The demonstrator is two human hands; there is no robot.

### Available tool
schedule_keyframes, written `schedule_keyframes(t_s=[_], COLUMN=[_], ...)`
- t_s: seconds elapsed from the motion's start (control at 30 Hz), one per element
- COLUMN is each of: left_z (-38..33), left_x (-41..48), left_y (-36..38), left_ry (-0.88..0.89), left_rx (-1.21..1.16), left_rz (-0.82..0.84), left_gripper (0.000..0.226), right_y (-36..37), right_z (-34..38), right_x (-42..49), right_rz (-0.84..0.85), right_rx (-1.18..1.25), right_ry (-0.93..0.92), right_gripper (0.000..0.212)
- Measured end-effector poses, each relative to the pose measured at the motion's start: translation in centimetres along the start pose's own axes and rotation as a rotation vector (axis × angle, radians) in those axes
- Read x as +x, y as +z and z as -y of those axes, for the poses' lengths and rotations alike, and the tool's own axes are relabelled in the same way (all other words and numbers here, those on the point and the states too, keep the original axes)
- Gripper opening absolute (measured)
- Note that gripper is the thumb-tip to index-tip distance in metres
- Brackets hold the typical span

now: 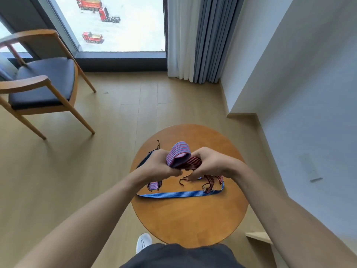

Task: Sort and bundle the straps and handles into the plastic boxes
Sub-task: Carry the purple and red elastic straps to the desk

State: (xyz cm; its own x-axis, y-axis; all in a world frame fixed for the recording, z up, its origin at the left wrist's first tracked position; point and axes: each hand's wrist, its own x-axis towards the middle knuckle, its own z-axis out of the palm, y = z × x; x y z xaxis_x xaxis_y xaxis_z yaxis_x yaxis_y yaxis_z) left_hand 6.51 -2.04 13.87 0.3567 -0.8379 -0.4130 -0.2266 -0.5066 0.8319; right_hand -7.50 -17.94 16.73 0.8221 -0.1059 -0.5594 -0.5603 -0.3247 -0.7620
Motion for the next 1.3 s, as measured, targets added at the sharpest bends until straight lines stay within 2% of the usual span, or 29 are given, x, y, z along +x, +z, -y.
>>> schedule_keyframes(t_s=[0.1,0.17,0.23,0.37,0.47,0.5,0.6,0.67,0.73,0.87,0.97,1.07,1.2,1.3], left_z=[1.0,1.6,2.1,2.3,2.3,2.4,2.7,3.0,3.2,3.7,3.9,4.1,4.4,4.6], left_x=[0.6,1.1,1.4,2.0,2.5,2.7,3.3,3.5,3.5,3.3,3.1,3.0,2.5,1.9], left_y=[-0.4,-0.8,-1.1,-0.2,1.0,1.5,3.2,3.8,4.2,4.8,5.1,5.4,5.6,5.8], left_ry=[-0.083,-0.128,-0.149,-0.104,-0.135,-0.142,-0.135,-0.148,-0.187,-0.263,-0.339,-0.407,-0.480,-0.473], left_rx=[-0.099,-0.187,-0.258,-0.441,-0.619,-0.678,-0.855,-0.890,-0.895,-0.965,-1.038,-1.048,-1.031,-1.020], left_rz=[-0.127,-0.197,-0.198,-0.201,-0.159,-0.143,-0.124,-0.144,-0.166,-0.209,-0.230,-0.228,-0.155,-0.112], left_gripper=[0.037,0.030,0.013,0.018,0.051,0.054,0.035,0.027,0.021,0.016,0.029,0.031,0.041,0.049], right_y=[-0.7,-0.9,-0.7,0.3,1.9,2.3,3.4,4.0,4.5,5.3,5.9,6.2,6.0,6.4], right_z=[-2.0,-3.8,-5.3,-6.1,-5.2,-4.8,-3.4,-3.0,-3.2,-4.7,-5.9,-6.8,-8.0,-9.1], right_x=[0.7,1.2,1.8,3.4,4.8,5.3,6.2,6.6,7.0,7.1,6.6,6.5,6.1,5.8], right_rz=[-0.061,-0.158,-0.272,-0.414,-0.363,-0.345,-0.305,-0.288,-0.276,-0.212,-0.048,-0.018,0.064,0.051], right_rx=[-0.111,-0.186,-0.013,0.434,0.691,0.770,1.016,1.131,1.138,0.982,0.901,0.811,0.854,0.972], right_ry=[0.038,0.069,0.051,-0.032,-0.017,-0.012,0.008,0.051,0.102,0.116,0.045,0.031,0.088,0.164], right_gripper=[0.023,0.018,0.012,0.011,0.013,0.014,0.016,0.017,0.018,0.023,0.020,0.020,0.018,0.019])
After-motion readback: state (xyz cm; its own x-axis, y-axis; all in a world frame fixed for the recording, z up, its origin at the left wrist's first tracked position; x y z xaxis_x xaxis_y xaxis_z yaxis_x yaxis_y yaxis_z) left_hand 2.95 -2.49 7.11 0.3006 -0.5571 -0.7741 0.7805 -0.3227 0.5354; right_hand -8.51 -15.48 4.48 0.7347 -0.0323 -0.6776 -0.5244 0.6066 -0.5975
